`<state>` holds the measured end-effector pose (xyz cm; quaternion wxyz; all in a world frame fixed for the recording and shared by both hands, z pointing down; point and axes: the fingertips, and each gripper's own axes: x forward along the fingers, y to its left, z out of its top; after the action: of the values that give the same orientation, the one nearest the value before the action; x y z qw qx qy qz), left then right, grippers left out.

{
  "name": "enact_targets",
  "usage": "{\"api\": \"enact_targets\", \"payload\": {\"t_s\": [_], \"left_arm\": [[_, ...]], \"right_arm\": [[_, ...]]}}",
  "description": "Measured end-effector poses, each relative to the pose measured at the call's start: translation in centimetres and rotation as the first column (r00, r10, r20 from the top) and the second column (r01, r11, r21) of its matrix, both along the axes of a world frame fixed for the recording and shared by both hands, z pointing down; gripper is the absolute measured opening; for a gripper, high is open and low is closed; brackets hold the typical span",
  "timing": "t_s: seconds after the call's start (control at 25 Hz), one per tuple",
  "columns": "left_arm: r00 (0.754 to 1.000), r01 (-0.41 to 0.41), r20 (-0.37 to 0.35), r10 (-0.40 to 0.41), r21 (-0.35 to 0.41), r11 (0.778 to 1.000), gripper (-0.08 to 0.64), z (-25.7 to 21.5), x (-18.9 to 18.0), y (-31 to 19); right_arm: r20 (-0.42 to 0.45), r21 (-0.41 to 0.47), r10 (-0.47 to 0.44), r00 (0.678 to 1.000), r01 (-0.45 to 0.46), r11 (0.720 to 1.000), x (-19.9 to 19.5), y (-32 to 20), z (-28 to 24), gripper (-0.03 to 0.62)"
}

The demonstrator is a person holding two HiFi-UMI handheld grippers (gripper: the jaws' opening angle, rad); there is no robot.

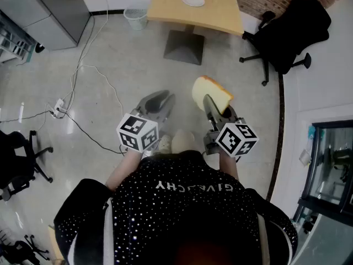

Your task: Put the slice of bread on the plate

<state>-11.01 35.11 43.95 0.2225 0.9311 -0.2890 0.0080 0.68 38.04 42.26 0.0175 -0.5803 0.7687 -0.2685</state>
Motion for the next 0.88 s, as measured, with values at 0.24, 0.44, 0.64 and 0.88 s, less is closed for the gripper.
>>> {"api": "enact_targets", "payload": {"t_s": [0.24,0.44,0.64,0.88], "left_arm": [[1.000,0.000,-0.003,0.000,-0.001,1.000,0.089,0.4,-0.6,-1.4],[1.000,0.013,0.016,-0.013,-0.003,1.000,0.089,0.9,0.0,-3.5],[0.999,0.028,0.026,-0.028,0.009,1.000,0.091,0.7,0.9,-7.7],[0.999,0.040,0.020,-0.040,0.032,0.999,0.090,-0.6,2.7,-15.4]], "right_arm": [[-0.004,0.002,0.008,1.000,-0.008,1.000,-0.5,-1.1,0.4,0.095],[0.005,-0.001,0.014,1.000,-0.014,1.000,0.7,-3.2,0.9,0.097],[0.014,0.017,0.015,1.000,-0.015,1.000,2.0,-7.9,0.4,0.095],[0.016,0.030,-0.010,1.000,0.010,0.999,3.5,-15.6,-0.4,0.095]]}}
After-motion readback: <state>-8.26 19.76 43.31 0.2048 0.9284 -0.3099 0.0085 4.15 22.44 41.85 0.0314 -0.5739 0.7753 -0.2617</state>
